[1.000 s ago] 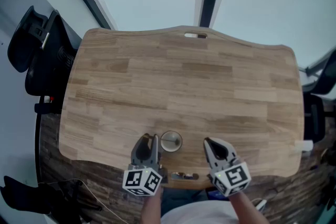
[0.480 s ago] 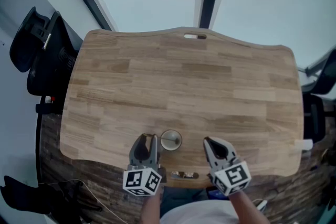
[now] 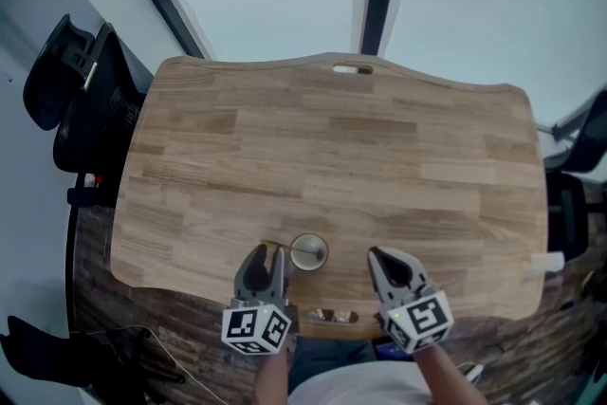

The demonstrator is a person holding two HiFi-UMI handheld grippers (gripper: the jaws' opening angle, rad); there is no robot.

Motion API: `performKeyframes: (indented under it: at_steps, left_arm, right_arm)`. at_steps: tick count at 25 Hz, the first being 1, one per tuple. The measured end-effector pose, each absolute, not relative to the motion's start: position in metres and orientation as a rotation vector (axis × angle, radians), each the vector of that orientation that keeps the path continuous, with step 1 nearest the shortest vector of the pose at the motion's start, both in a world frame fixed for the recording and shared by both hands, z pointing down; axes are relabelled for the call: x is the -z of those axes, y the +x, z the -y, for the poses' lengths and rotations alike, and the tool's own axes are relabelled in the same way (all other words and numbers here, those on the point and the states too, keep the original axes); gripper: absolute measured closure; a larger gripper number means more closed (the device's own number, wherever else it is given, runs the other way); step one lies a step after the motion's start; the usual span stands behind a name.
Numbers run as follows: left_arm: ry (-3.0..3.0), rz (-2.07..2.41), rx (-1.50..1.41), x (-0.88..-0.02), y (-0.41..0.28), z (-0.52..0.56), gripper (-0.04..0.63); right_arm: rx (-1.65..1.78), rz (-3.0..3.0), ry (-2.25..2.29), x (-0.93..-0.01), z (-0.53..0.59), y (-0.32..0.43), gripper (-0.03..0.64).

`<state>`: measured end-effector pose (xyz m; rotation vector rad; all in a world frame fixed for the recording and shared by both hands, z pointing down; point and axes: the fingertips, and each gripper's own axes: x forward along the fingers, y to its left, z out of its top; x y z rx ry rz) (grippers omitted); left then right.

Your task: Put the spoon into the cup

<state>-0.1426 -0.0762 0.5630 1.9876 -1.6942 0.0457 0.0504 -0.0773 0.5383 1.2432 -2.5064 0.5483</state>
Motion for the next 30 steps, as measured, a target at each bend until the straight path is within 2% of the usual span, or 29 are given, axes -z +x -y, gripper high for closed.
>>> performKeyframes:
  at_steps: [16,24,27,30]
  left_arm:
    - [2.027,1.788,-0.083,-0.530,-0.150,0.064,0.454]
    - [2.058,1.829,-0.054,-0.505,-0.146,0.060,0.522]
    - [2.063,1.841,-0.068,-0.498,-0.145,0.060,0.585]
    - [2.071,1.828,-0.067,-0.493,-0.142,0.060,0.594]
  right_arm:
    - [-0.482,2.578,1.234,-0.513,0.076,0.037,0.620]
    - [-0.380,2.596,1.200,-0.491,0.073,0.025,0.620]
    - [-0.350,2.586,1.202,-0.487,0.073,0.025,0.620]
    - [-0.340,2.576,1.209,-0.486,0.073,0.026,0.620]
